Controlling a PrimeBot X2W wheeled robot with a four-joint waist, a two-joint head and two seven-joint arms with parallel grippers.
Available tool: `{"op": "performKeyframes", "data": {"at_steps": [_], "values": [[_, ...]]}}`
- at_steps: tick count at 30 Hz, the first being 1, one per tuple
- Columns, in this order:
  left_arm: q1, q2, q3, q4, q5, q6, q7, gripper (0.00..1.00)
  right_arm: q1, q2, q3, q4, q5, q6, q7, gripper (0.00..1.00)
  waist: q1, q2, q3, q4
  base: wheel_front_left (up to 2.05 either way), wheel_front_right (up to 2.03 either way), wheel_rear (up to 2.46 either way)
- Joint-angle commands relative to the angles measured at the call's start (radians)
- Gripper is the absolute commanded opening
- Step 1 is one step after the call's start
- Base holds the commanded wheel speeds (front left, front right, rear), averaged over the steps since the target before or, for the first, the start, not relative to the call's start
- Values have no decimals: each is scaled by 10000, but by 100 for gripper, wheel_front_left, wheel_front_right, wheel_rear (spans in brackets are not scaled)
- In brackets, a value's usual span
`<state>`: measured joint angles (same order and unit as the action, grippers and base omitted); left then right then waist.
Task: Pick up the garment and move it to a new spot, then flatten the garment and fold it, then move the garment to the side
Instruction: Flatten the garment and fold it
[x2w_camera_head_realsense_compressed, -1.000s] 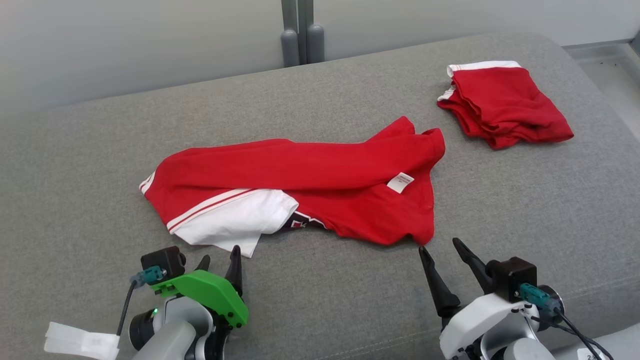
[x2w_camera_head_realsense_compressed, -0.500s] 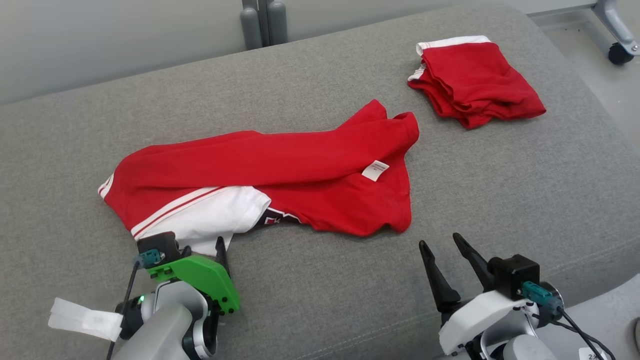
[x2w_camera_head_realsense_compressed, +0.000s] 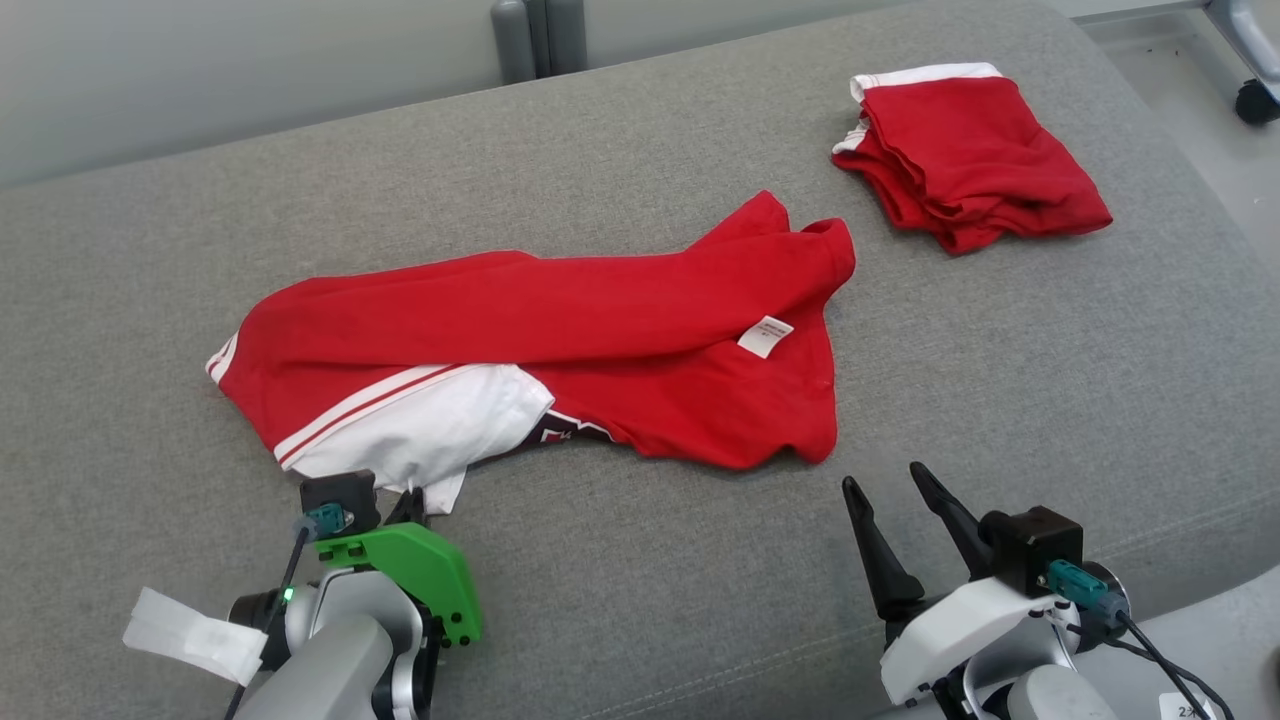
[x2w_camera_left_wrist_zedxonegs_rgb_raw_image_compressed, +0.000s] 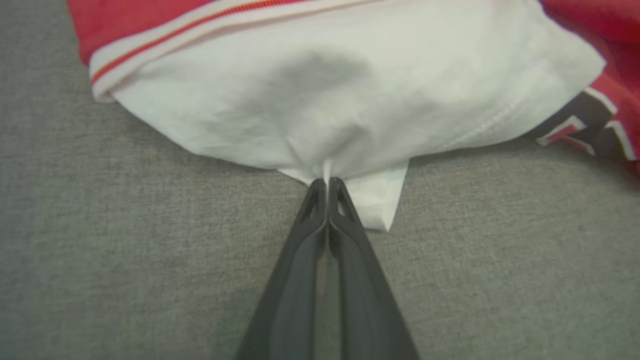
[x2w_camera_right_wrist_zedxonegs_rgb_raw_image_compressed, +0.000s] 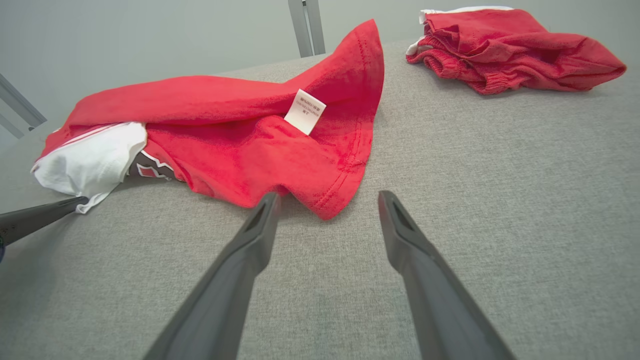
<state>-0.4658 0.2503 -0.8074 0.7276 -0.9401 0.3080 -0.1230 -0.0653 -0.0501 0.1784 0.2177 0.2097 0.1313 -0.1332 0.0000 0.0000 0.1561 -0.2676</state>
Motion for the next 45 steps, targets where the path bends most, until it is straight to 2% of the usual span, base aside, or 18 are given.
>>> {"op": "performKeyframes", "data": {"at_steps": [1, 8, 14, 27, 32, 33, 34, 42, 45], "values": [[329, 31, -51, 101, -56, -61, 58, 0, -59, -8, 17, 24, 32, -12, -14, 100, 0, 0, -103, 177, 0, 0, 0], [559, 327, 51, -390, 23, 117, -385, 0, 116, -10, -85, 77, -88, -10, 40, 100, 0, 0, -423, 665, 0, 0, 0], [1124, 922, 97, -1172, 60, 405, -418, 0, 255, -10, -153, 35, -144, -12, 126, 100, 0, 0, -712, 1071, 0, 0, 0], [2923, 2938, 560, -4304, -254, 2002, 206, 0, 621, -11, -324, -121, -239, -12, 329, 100, 0, 0, -1257, 1567, 0, 0, 0], [3440, 3355, 708, -5264, -373, 2482, 340, 0, 698, -10, -478, -224, -311, -12, 414, 100, 0, 0, -1325, 1590, 0, 0, 0], [3495, 3411, 719, -5415, -351, 2516, 286, 45, 716, -10, -497, -239, -334, -12, 419, 100, 0, 0, -1330, 1582, 0, 0, 0], [3550, 3423, 761, -5536, -357, 2544, 213, 100, 716, -10, -517, -255, -349, -12, 438, 100, 0, 0, -1331, 1574, 0, 0, 0], [3702, 3017, 1147, -5984, -225, 2640, -759, 100, 584, -10, -848, -437, -589, -10, 603, 100, 0, 0, -1338, 1616, 0, 0, 0], [3686, 2706, 1500, -6177, 8, 2342, -1251, 100, 561, -8, -1064, -502, -662, -10, 693, 100, 0, 0, -1359, 1746, 0, 0, 0]]}}
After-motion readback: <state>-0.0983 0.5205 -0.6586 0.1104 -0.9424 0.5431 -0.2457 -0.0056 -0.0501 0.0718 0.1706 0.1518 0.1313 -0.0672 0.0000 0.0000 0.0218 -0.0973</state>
